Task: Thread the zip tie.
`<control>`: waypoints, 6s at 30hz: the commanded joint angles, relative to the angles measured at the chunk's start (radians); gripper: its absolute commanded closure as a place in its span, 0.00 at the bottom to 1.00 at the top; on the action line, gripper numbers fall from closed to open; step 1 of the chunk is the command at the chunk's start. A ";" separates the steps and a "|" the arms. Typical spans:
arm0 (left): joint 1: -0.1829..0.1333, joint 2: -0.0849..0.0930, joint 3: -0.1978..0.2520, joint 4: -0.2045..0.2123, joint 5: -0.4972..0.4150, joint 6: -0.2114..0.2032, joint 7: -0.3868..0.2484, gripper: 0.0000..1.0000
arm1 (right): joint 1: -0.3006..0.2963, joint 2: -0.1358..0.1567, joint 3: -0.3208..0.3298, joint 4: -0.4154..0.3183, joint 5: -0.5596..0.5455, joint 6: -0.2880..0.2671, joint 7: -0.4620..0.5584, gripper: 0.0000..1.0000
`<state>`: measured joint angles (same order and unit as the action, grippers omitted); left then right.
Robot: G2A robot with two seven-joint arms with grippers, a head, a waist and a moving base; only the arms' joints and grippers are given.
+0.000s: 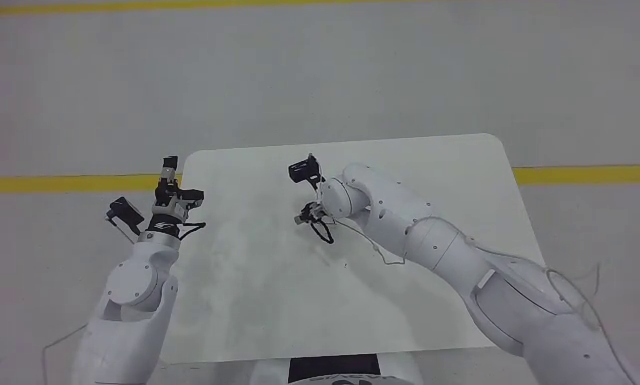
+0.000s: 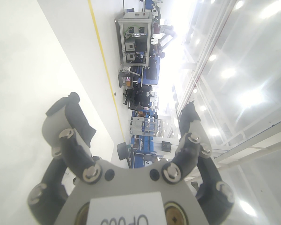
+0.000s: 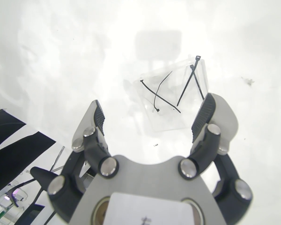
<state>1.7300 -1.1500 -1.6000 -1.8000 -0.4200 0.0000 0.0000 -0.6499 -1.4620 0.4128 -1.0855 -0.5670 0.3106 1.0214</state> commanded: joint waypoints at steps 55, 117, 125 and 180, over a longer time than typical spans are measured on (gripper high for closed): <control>0.000 0.000 0.000 0.000 0.000 0.000 0.000 0.00 | -0.126 -0.063 0.129 0.006 -0.380 0.029 0.039 0.73; 0.000 0.000 0.000 0.000 0.000 0.000 0.000 0.00 | -0.301 -0.079 0.481 -0.242 -0.456 -0.038 0.109 1.00; -0.004 0.010 -0.010 0.021 0.164 -0.124 -0.108 0.00 | -0.325 -0.073 0.568 -0.253 -0.301 -0.063 0.076 1.00; -0.154 0.170 0.409 0.224 1.620 -0.340 0.370 0.00 | -0.400 -0.124 0.668 -0.205 0.295 0.024 -0.349 1.00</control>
<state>1.5818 -0.9808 -1.1989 -1.5722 1.1425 -0.3400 0.3648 -1.0433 -1.5867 1.0808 -1.2893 -0.2805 0.3362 0.6797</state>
